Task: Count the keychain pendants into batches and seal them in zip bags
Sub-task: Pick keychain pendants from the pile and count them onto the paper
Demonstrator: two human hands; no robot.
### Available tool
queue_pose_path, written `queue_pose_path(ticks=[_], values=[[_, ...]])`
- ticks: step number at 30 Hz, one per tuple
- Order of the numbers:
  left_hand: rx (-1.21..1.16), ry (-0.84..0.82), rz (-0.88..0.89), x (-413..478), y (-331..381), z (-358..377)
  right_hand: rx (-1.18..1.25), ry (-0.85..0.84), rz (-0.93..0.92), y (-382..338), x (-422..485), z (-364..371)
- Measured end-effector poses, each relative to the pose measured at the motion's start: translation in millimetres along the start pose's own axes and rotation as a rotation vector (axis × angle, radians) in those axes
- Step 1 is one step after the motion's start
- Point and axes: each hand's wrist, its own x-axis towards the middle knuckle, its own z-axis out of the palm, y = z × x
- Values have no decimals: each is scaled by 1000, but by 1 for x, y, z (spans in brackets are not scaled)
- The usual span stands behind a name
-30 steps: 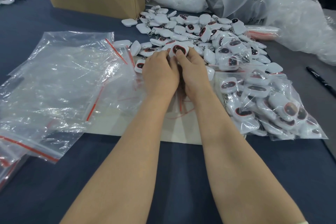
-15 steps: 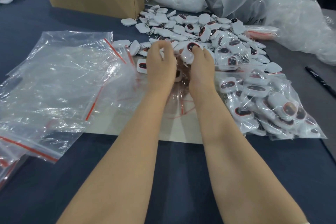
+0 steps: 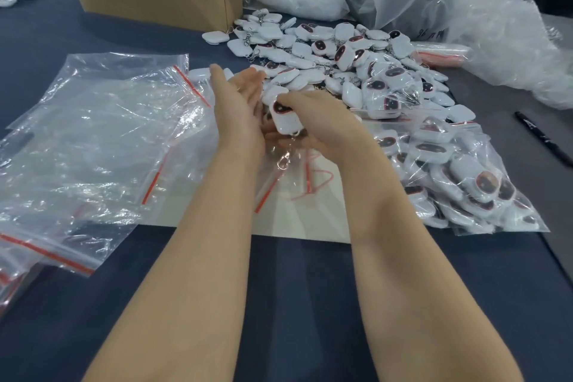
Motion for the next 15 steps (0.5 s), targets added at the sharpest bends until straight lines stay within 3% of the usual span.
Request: queue_pose_path(ticks=[2, 4, 6, 9, 12, 15], values=[[213, 98, 125, -2, 0, 1, -77, 129, -85, 10, 8, 0], [591, 178, 320, -7, -4, -1, -108, 265, -178, 19, 13, -1], [1026, 133, 452, -13, -6, -5, -55, 362, -174, 25, 21, -3], [1541, -144, 292, -18, -6, -6, 349, 340, -110, 25, 28, -6], [1749, -322, 185, -25, -2, -3, 464, 316, -100, 27, 30, -8], [1852, -329, 186, -26, -2, -4, 603, 309, -119, 28, 29, -9]])
